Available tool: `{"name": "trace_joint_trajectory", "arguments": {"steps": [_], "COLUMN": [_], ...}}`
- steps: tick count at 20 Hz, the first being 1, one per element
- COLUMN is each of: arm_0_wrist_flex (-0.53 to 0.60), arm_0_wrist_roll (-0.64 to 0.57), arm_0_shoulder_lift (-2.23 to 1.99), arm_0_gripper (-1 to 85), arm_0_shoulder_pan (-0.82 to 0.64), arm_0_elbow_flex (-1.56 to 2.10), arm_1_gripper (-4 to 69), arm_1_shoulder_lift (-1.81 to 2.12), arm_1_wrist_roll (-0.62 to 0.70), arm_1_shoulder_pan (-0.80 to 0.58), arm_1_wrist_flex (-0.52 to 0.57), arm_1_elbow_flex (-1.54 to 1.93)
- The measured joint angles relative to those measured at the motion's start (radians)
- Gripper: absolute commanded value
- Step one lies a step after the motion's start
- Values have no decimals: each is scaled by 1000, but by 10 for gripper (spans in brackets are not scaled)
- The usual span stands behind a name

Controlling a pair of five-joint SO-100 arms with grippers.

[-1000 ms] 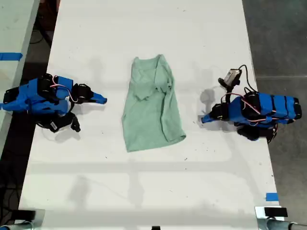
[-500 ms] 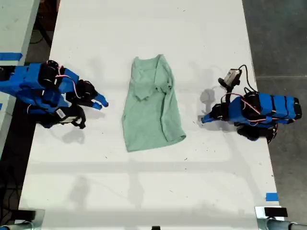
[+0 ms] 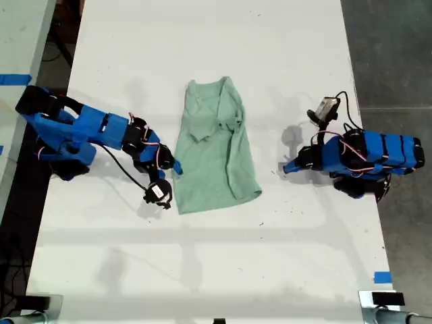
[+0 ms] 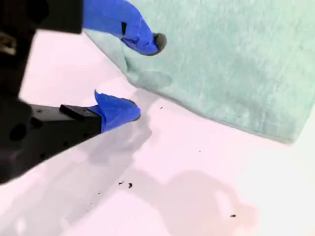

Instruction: Fold t shirt

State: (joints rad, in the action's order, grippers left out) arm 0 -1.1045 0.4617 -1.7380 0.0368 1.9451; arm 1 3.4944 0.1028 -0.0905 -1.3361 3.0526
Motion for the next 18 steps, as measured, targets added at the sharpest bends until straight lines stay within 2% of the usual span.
{"name": "trace_joint_trajectory", "arguments": {"steps": [4, 6, 9, 15, 18], "arm_0_wrist_flex": [60, 109, 117, -114, -187], "arm_0_wrist_roll": [43, 48, 35, 34, 23], "arm_0_shoulder_lift": [196, 281, 324, 272, 181], "arm_0_gripper": [164, 0, 0, 0, 0], "arm_0_shoulder_pan": [9, 11, 17, 14, -31], "arm_0_elbow_flex": [-67, -103, -153, -129, -91], "arm_1_gripper": [11, 11, 11, 11, 11], "arm_1_shoulder_lift": [0, 0, 0, 0, 0], "arm_1_wrist_roll": [0, 0, 0, 0, 0], "arm_1_shoulder_pan": [9, 9, 9, 9, 9], "arm_1_wrist_flex": [0, 0, 0, 0, 0], "arm_1_elbow_flex": [0, 0, 0, 0, 0]}}
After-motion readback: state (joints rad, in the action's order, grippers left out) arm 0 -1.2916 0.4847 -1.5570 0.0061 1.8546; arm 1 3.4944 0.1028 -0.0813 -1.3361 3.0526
